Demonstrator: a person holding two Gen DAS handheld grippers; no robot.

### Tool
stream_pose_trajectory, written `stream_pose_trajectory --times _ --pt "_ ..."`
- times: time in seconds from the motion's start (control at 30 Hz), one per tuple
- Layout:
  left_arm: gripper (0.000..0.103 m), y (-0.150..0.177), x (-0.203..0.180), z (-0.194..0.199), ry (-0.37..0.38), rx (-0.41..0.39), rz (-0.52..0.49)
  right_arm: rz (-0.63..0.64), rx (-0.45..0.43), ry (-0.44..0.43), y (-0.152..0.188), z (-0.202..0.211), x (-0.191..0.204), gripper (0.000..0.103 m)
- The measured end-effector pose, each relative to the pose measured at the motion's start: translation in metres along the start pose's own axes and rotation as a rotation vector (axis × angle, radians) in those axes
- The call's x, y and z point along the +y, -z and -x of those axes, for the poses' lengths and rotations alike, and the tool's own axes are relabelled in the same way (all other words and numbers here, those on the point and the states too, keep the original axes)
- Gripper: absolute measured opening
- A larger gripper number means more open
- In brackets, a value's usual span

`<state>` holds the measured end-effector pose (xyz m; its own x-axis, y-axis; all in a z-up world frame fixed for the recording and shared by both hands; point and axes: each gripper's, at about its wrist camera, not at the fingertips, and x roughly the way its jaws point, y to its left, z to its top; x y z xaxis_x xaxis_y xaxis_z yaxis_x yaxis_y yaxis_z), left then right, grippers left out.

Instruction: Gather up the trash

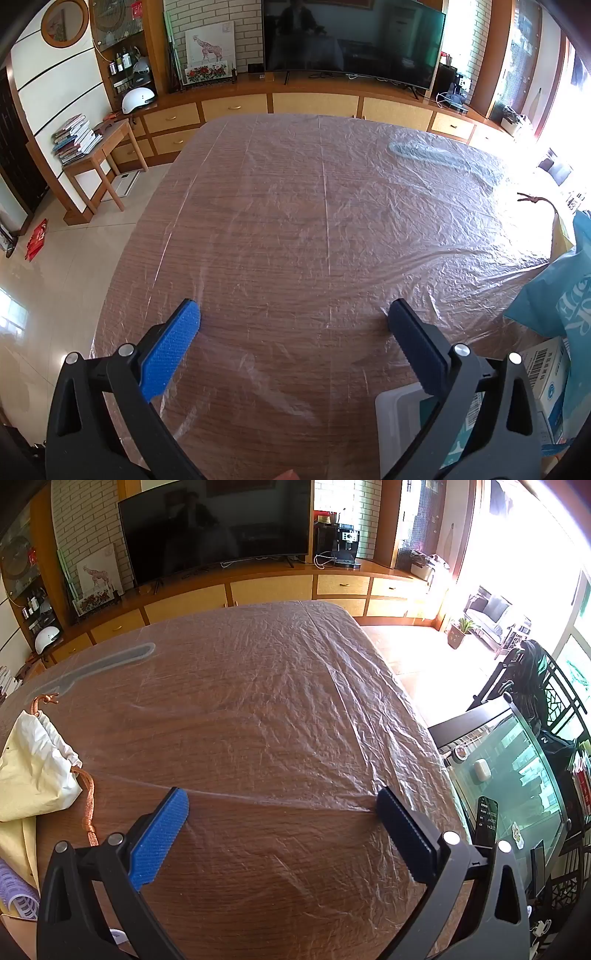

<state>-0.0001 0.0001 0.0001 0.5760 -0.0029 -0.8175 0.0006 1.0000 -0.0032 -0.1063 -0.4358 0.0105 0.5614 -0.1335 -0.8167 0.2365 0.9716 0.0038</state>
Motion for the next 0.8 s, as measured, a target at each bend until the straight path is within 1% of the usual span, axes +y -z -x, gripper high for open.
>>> stream_pose_trajectory --times 0.8 --pt "0.102 0.0001 0.0008 -0.0004 -0.002 0.002 0.000 0.000 0.001 0.000 0.0001 -0.0002 0.0001 0.099"
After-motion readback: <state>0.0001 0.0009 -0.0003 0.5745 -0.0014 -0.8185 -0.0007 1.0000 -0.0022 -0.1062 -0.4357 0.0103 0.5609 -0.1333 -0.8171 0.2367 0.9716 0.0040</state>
